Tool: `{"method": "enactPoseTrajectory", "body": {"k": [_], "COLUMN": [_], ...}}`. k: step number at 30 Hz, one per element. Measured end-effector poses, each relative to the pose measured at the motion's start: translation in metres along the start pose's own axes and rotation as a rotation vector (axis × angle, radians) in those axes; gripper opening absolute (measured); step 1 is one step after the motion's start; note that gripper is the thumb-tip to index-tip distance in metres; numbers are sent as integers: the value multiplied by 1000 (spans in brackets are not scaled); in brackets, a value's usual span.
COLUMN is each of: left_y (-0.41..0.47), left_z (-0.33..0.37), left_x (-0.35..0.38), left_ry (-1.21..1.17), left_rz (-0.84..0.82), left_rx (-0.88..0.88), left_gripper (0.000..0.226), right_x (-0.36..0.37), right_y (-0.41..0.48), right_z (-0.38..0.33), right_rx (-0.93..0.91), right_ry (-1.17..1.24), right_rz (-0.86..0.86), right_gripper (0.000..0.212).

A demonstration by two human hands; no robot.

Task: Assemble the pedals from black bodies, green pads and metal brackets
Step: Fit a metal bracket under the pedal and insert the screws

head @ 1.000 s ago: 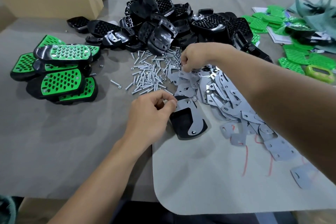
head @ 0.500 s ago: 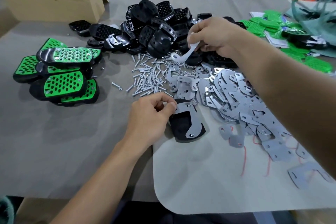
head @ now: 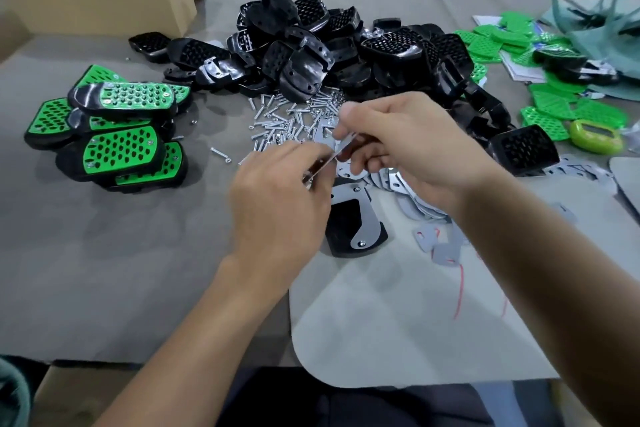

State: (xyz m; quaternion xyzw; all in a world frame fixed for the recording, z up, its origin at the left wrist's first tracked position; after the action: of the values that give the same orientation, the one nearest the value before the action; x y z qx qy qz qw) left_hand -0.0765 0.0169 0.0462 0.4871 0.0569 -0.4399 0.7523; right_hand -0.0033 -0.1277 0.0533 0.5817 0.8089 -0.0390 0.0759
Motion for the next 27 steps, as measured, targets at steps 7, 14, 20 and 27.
{"method": "enactPoseTrajectory", "body": {"k": [7,14,20,27], "left_y": [-17,-44,-45,-32], "left_z": [-25,-41,-46,-44], "left_x": [34,40,39,41], "left_ry": [-894,-583,-211,-3], "left_rz": [-511,-662,-726,-766], "left_rx": [-753,-889,-742,-658], "left_gripper": [5,22,28,28], "right_x": [-8,4,8,4], "right_y": [-17,-12,-9,-15], "right_z": [14,41,43,30], "right_rx": [-15,178,141,69], "right_ry": [-140,-428,-687,-984], "right_rz": [-35,-162,-103,50], "right_gripper": [23,22,26,41]}}
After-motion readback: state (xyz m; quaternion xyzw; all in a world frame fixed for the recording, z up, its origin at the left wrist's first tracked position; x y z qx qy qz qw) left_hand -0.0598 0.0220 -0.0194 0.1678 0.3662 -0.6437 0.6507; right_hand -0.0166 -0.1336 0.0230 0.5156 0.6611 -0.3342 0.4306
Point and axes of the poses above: each hand's wrist, its own y-axis towards the middle knuckle, its own x-axis out of the palm, z = x × y, the point moved 7 cm from there along y, towards the middle knuckle, and after that the axes turned 4 degrees about -x, right-handed, at the moved point
